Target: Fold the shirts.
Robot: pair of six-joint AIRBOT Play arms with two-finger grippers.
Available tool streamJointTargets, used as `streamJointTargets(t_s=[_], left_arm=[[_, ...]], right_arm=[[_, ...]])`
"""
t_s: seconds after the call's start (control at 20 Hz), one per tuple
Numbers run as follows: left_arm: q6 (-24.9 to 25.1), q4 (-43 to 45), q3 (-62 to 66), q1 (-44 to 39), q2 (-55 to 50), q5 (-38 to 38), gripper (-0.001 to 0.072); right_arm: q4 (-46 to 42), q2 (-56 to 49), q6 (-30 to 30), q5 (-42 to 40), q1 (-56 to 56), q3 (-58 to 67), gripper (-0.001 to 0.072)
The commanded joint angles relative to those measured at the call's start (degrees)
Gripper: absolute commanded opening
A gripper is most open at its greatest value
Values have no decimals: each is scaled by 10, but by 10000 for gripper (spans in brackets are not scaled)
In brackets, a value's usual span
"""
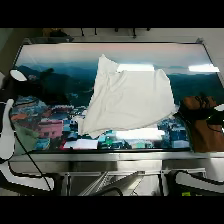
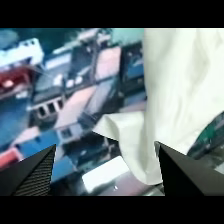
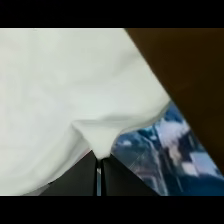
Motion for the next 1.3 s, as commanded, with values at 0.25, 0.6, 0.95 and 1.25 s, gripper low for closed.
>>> streamJointTargets(t_s=[0.25,0.6,0.95,1.25], left_arm=[[-14,4,-134,-151,0,-49,614],[-68,45,-177,-180,0,-26,479],[-129,140,-149,-236,-1,57,479],[-144,184,-174,-253,2,49,102]], right_arm=[[-2,-40,-25,-6,26,4,19],[-2,-41,-54,-8,25,4,19],[-2,-41,-63,-8,25,4,19],[-2,-41,-67,-7,25,4,20]])
